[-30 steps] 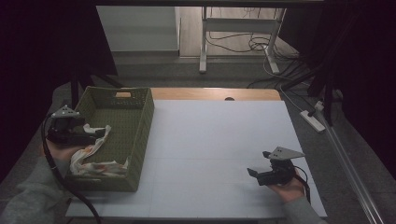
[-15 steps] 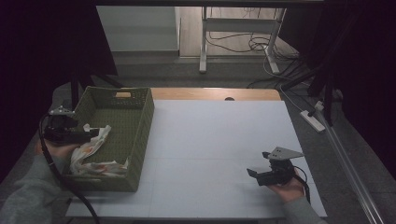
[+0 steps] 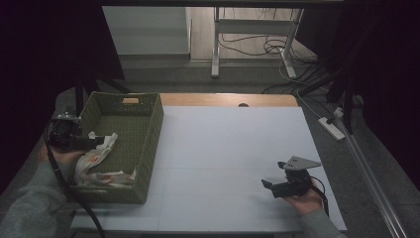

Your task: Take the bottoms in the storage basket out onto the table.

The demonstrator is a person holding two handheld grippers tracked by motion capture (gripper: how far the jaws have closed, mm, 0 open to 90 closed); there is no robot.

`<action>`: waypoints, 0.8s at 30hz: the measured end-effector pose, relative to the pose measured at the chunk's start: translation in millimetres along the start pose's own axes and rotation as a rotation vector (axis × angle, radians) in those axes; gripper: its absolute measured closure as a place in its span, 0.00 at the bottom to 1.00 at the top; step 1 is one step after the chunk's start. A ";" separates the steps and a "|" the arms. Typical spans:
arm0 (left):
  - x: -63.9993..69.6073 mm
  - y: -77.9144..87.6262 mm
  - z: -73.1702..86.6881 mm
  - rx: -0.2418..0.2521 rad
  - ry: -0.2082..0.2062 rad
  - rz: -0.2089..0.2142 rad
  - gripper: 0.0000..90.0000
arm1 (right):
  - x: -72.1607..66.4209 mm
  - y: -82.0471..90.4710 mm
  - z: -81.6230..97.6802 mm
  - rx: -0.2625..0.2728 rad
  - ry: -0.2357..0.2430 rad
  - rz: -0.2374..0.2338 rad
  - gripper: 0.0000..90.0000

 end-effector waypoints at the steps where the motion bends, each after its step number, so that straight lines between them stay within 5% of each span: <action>1: -0.7 -1.0 -0.5 -0.006 0.001 -0.003 0.09 | -0.1 0.0 0.0 0.000 0.001 0.000 0.09; 17: -7.9 -26.4 -5.4 -0.107 0.021 -0.025 0.09 | -0.1 -0.8 0.0 -0.006 0.006 -0.003 0.09; 24: -4.2 -40.0 -11.9 -0.175 -0.018 -0.040 0.10 | -0.4 -1.6 -0.2 -0.010 0.008 -0.003 0.09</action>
Point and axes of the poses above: each handheld gripper's, and its own axes: y roughly backward along the jaws, z roughly out of its underside, x roughly to its right, the point moved 1 cm from there along -y, roughly forward along the jaws, and after that the axes turned 13 degrees about -x, right-handed, at the moved point
